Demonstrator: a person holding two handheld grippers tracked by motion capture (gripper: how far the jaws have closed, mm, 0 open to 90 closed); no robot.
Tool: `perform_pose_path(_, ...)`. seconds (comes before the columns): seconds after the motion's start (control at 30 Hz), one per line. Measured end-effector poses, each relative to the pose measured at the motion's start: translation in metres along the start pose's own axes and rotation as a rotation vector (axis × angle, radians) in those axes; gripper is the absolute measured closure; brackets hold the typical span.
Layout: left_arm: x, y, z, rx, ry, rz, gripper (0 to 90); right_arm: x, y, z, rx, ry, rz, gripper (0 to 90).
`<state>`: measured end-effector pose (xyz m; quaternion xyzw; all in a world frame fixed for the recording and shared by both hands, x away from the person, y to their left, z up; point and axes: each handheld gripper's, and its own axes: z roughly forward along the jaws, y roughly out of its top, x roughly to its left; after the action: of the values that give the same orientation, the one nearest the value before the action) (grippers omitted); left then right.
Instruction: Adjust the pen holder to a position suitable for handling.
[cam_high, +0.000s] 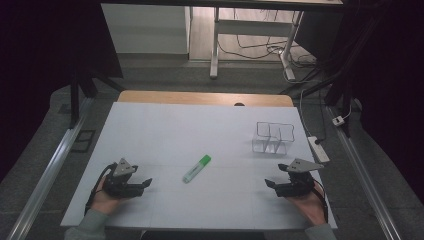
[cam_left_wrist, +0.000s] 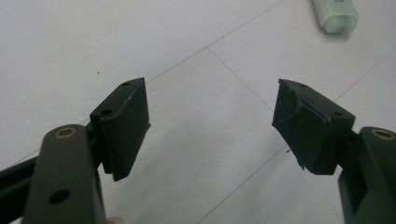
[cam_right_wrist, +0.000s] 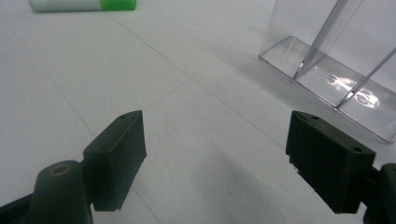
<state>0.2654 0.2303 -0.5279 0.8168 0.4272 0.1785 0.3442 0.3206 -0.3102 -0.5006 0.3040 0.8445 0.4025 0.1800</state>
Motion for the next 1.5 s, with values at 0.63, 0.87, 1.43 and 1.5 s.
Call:
perform_pose_path(0.63, 0.003, 0.002, 0.003, 0.002, -0.026, 0.022, 26.8, -0.001, 0.001, 0.007, 0.011, 0.026, 0.02, 19.8)
perform_pose_path(0.87, 0.006, 0.004, 0.006, 0.001, -0.027, 0.011, 26.9, 0.0, 0.004, 0.011, 0.007, 0.033, 0.017, 21.2)
perform_pose_path(1.43, 0.006, -0.001, 0.002, 0.008, -0.005, -0.002, 26.8, -0.012, 0.024, 0.002, -0.044, 0.0, 0.046, 24.1)
perform_pose_path(1.5, 0.007, -0.002, 0.001, 0.006, -0.006, -0.004, 26.8, -0.013, 0.03, 0.0, -0.045, -0.014, 0.051, 24.2)
